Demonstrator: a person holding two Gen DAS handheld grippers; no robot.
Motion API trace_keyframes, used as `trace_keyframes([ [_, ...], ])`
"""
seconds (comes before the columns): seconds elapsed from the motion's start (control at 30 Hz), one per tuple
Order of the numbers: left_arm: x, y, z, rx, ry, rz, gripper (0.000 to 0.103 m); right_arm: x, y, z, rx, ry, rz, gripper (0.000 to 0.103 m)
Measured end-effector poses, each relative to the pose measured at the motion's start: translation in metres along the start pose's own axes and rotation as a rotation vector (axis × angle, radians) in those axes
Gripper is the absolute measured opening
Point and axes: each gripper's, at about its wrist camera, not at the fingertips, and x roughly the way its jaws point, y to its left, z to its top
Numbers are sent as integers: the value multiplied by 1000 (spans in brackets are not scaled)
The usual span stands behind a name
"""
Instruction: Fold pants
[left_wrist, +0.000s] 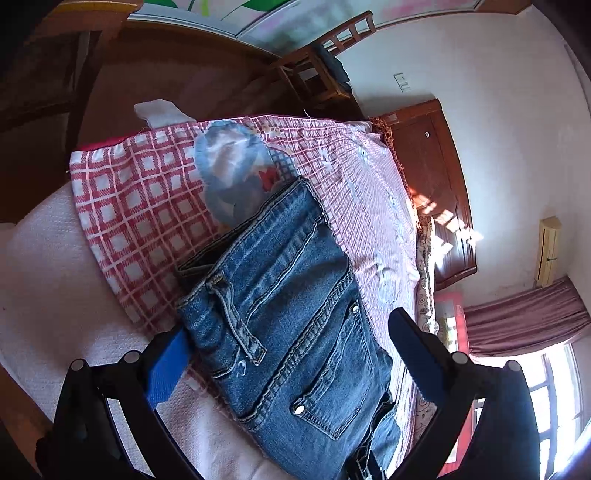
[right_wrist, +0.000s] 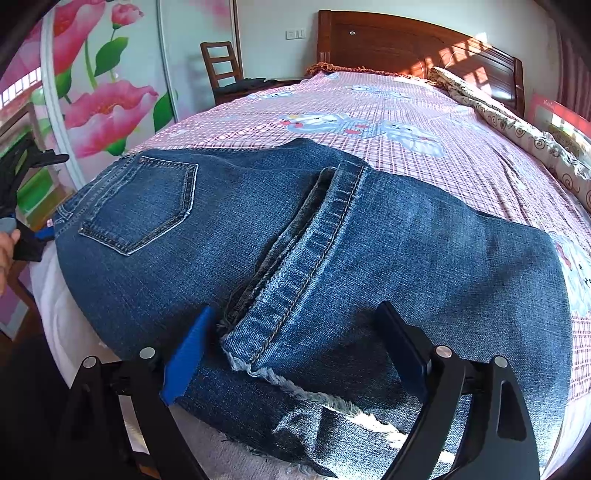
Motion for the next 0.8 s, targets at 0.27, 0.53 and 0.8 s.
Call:
trace_keyframes([
  [0.27,7,21,-7,-55,-23,20,24,0,2,-2,-2,-8,1,89],
  [0.53,-6,-5,-5,-12,-68,-29,19,-15,-28,14,178,26,161,94],
  [0.8,-20,-98,-25,261,-103,-95,13,-82,-146,-36,695,-149,405,94],
])
